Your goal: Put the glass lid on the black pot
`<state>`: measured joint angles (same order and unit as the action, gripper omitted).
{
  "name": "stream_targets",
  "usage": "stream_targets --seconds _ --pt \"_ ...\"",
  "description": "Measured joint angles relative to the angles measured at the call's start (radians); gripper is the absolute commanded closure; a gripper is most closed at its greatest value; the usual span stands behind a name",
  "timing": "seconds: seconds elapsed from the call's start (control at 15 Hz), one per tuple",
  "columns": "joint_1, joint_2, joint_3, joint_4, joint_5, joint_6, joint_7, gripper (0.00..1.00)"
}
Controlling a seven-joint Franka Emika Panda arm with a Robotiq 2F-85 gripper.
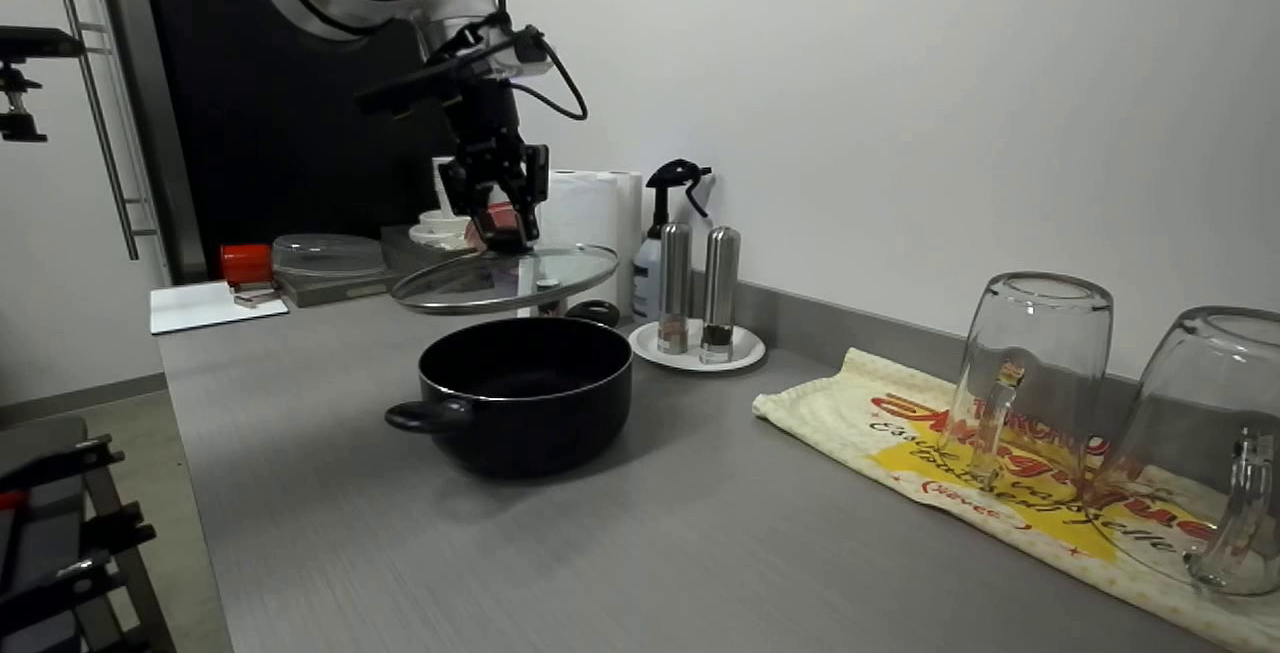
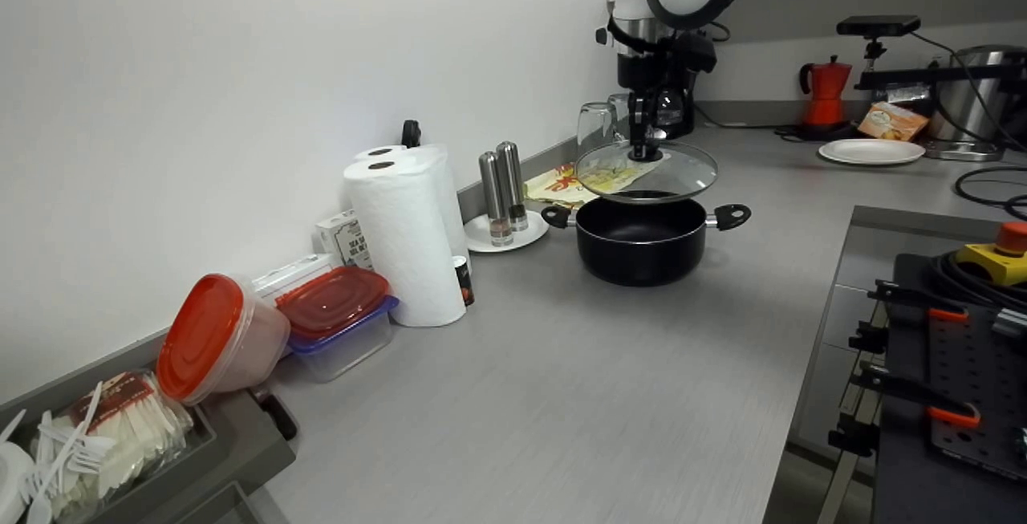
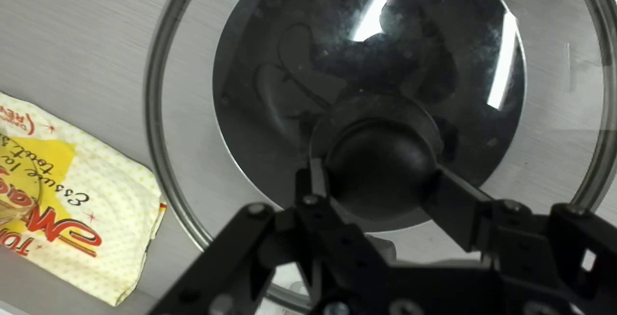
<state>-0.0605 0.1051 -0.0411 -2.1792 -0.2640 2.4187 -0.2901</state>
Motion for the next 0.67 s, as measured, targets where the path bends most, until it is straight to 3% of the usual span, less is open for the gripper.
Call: stream_targets --seconds 0.67 --pt "-0.021 0.152 -0.020 0.118 0.026 0.039 0.001 0.74"
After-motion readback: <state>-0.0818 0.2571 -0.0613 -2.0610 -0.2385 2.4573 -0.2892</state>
